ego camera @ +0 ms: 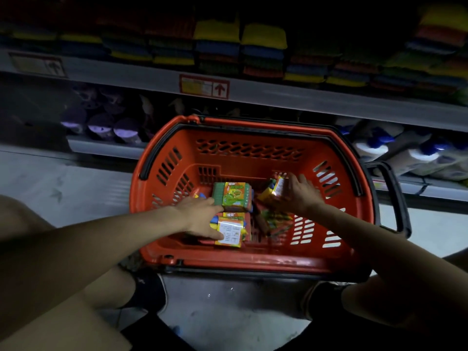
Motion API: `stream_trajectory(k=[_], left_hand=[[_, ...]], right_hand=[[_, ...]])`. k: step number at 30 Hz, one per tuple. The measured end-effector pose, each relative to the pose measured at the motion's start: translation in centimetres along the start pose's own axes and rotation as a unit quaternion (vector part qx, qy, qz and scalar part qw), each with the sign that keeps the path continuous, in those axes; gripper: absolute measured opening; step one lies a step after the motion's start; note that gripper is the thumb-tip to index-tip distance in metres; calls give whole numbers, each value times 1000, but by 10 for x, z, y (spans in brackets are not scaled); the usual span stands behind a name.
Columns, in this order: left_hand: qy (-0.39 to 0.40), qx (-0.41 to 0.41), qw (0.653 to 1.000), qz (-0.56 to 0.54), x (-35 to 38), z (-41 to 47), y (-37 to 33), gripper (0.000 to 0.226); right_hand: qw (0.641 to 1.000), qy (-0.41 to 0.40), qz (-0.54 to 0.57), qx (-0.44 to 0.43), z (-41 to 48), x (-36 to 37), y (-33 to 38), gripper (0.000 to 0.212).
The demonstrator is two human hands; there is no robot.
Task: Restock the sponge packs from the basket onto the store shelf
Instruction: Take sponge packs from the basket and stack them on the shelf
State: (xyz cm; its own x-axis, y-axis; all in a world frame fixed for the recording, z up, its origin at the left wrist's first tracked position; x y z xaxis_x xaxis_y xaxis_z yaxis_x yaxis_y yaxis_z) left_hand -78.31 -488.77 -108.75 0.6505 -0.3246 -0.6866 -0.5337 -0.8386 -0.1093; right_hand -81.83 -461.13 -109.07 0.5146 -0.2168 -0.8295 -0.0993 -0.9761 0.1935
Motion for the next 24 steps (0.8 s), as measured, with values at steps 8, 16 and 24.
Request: stream_trajectory(k=[8, 16, 24], left_hand=[[53, -10, 993, -110, 17, 14, 6, 106], [12, -11, 985, -170, 15, 16, 7, 92], [-91, -56, 867, -488, -38, -8, 25, 49]], right_hand=[[992, 101, -25, -64, -2, 27, 11, 100], [989, 130, 39, -57, -10, 33, 22, 92], [981, 37, 173, -83, -28, -33, 27, 95]])
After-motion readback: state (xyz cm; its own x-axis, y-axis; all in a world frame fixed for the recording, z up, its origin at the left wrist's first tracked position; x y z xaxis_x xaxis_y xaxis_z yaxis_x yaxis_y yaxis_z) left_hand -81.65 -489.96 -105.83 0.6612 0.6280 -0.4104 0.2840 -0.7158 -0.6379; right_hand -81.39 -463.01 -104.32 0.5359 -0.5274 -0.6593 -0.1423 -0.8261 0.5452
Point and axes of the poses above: each hand's wrist, its own z-axis towards the middle knuckle, its own x-axis out of the palm, y = z × x, the point moved 4 cm from there along z, towards the middle knuckle, and after that the axes turned 4 degrees about y, right-handed, at the moved point
